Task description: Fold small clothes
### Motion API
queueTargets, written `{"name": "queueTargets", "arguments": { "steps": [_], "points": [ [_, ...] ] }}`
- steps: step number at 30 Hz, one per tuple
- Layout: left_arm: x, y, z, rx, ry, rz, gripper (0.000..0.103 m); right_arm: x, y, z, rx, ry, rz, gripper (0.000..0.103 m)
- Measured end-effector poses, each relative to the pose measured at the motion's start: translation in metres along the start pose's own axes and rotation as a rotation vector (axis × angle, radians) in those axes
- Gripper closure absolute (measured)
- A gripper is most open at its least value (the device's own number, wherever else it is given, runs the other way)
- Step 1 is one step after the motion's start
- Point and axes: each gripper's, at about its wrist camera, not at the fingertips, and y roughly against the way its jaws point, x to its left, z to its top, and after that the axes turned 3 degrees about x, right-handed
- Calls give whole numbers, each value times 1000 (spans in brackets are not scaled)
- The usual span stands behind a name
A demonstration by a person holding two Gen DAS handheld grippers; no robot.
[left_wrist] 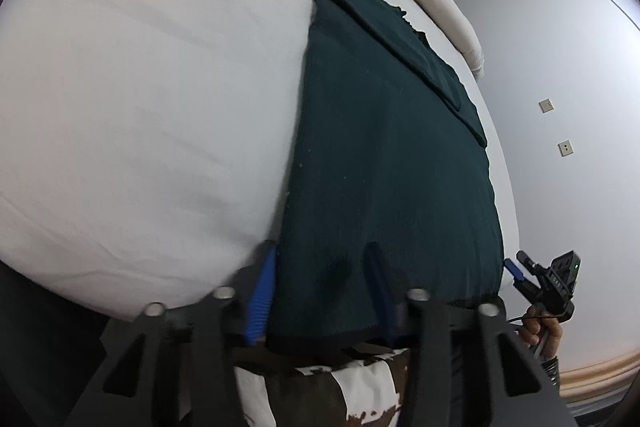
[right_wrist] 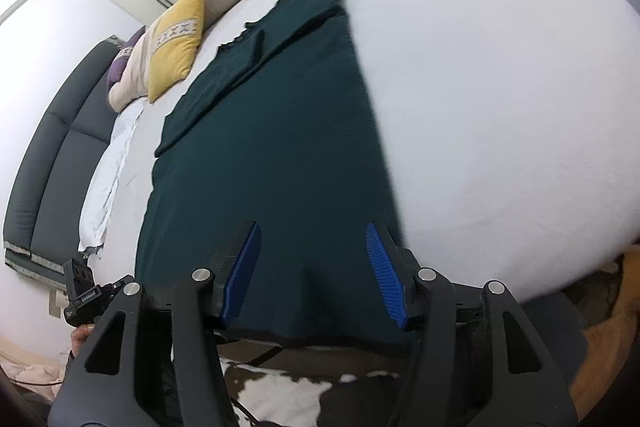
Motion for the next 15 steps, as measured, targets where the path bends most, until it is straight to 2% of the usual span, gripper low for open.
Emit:
{"name": "queueTargets", "arguments": {
  "steps": [4, 8, 15],
  "points": [
    [0, -1, -1, 6, 3, 16, 78, -23, 16, -6, 12, -47, -36, 50],
    [-1, -3, -2, 23, -6, 35, 90, -36, 21, -10, 65, -47, -61, 50],
    [-3, -5, -2, 36, -19, 45, 94, -47, 5, -20, 206, -47, -86, 53]
  ]
}}
